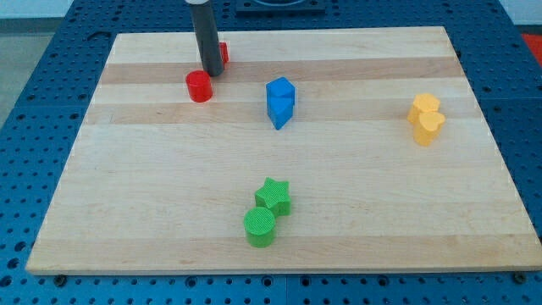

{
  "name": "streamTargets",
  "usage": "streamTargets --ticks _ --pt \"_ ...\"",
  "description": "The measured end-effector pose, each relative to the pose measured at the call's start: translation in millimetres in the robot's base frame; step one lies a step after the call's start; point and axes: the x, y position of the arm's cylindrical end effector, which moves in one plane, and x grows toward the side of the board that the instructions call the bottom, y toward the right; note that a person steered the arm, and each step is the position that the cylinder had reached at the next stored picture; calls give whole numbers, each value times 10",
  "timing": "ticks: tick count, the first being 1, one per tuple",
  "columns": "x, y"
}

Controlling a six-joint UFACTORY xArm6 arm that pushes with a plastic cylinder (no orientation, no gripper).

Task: Push the red star towards the top right

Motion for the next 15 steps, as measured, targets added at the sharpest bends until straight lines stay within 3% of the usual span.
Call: streamTargets --ticks 1,4,15 --pt "-20 -365" --pt "-321 -389" --pt "-371 2317"
